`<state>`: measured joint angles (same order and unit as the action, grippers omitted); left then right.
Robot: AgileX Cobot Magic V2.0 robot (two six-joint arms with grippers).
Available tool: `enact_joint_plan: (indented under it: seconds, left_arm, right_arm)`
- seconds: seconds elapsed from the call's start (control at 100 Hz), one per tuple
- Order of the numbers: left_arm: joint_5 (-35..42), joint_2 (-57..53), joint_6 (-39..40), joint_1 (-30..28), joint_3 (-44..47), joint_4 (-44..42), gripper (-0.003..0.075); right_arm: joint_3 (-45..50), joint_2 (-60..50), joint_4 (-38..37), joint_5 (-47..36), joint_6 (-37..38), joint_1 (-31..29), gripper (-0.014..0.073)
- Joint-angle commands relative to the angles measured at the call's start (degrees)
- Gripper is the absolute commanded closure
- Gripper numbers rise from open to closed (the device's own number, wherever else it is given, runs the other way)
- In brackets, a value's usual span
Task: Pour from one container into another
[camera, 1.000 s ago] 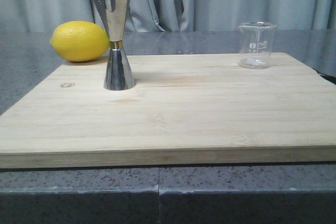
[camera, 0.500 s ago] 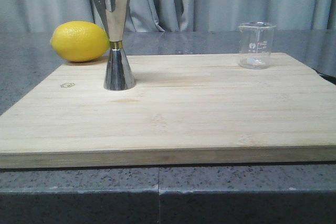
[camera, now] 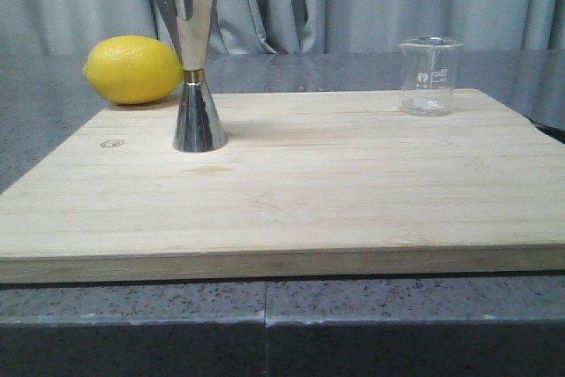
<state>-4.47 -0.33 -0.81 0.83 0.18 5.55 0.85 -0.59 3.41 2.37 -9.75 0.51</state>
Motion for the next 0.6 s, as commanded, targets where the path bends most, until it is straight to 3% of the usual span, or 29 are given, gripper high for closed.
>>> enact_joint_plan:
  seconds: [0.0, 0.59]
  left_arm:
    - [4.5, -1.3, 0.0, 0.0, 1.7, 0.6, 0.0739]
    - [4.5, -1.2, 0.0, 0.0, 1.7, 0.6, 0.0739]
  right_arm:
    - [0.3, -1.1, -0.1, -4.5, 0.4, -0.4, 0.0659]
    - [0.3, -1.1, -0.9, -2.4, 1.7, -0.4, 0.0659]
